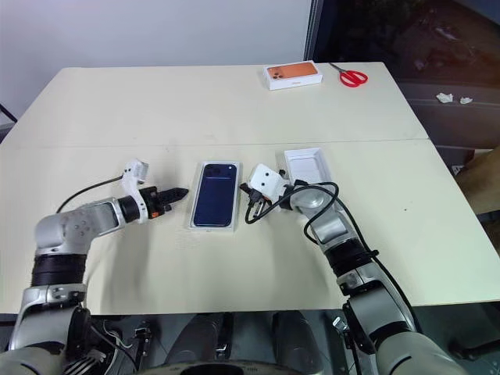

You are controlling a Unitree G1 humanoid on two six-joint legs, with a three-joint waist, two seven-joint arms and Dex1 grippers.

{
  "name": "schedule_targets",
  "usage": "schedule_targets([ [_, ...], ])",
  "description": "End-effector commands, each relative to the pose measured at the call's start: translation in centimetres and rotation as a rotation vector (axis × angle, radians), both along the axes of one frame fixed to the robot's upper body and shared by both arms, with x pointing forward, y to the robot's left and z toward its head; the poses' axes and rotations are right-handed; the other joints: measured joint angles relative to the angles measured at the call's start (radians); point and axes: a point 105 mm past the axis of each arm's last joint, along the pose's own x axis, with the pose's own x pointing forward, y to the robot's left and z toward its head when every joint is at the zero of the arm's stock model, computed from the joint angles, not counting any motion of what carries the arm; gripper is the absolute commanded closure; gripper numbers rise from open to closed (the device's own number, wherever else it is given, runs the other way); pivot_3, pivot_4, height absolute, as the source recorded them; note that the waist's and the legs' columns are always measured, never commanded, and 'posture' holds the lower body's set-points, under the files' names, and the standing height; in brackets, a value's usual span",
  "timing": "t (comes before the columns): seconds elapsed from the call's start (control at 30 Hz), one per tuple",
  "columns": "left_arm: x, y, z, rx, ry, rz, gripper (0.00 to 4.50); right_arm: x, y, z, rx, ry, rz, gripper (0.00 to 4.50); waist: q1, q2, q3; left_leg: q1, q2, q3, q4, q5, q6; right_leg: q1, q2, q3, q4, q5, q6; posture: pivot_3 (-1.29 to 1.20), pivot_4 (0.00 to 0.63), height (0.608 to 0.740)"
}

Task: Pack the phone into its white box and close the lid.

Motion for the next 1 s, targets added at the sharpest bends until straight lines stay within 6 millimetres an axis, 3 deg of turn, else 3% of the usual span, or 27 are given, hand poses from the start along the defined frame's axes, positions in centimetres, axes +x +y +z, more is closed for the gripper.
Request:
schedule_targets([
  [0.03, -1.4, -3.1, -1.0, 0.016, 0.026, -0.156, 4.49, -0.5, 0.5, 0.9, -0.015, -0.035, 0.061, 4.44, 0.0, 0.0, 0.0, 0.0, 0.0, 0.0, 0.0, 0.0, 0.0, 0.0, 0.0, 0.0, 0.0, 0.0, 0.0, 0.0, 0.15, 0.74],
  [0.27, -2.6, -6.4, 0.0, -0.057, 0.027, -0.296, 4.49, -1.6, -1.7, 0.4, -0.082, 0.003, 0.095, 4.44, 0.002, 0.0, 0.0, 0.0, -0.001, 0.0, 0.001, -0.001, 0.002, 0.001, -0.001, 0.0, 0.0, 0.0, 0.0, 0.0, 0.15, 0.74],
  [0.6, -2.6, -10.4, 0.4, -0.093, 0.006, -0.383, 4.49, -3.6, -7.1, -0.1, -0.182, 0.074, 0.054, 4.44, 0.01, 0.0, 0.0, 0.001, -0.002, 0.0, 0.004, -0.004, 0.008, 0.004, -0.002, -0.001, -0.001, 0.0, 0.0, 0.0, 0.15, 0.74],
  [1.0, -2.0, -11.5, 0.3, -0.086, -0.025, -0.395, 4.49, -4.1, -9.5, -0.6, -0.209, 0.075, -0.031, 4.44, 0.023, 0.0, 0.0, 0.005, -0.002, 0.0, 0.003, -0.004, 0.008, 0.008, -0.002, -0.001, -0.001, 0.0, 0.0, 0.0, 0.15, 0.74],
])
